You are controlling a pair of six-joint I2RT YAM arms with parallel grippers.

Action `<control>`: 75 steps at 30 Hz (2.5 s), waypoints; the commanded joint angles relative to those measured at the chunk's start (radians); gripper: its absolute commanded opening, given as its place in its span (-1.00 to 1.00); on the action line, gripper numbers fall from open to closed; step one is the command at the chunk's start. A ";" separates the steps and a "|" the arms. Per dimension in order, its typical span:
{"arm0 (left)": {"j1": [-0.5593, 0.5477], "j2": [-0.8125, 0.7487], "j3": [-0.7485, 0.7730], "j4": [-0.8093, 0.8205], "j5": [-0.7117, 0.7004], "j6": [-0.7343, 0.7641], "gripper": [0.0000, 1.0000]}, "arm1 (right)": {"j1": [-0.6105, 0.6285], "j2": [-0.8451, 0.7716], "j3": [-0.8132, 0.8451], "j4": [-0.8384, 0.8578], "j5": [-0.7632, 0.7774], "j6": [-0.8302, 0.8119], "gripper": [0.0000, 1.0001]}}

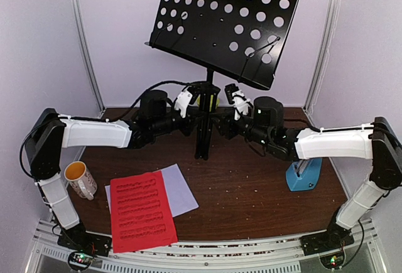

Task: Set up the instrument practice props

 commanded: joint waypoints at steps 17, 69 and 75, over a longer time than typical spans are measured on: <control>0.059 0.009 0.003 -0.081 0.062 0.024 -1.00 | -0.093 0.150 0.257 -0.112 -0.184 -0.081 -0.49; 0.248 0.033 0.042 -0.220 0.203 0.064 -1.00 | -0.224 0.023 0.591 -0.779 -0.015 -0.273 -1.00; 0.250 0.061 0.086 -0.273 0.166 0.089 -1.00 | -0.210 0.042 0.587 -0.818 -0.018 -0.269 -1.00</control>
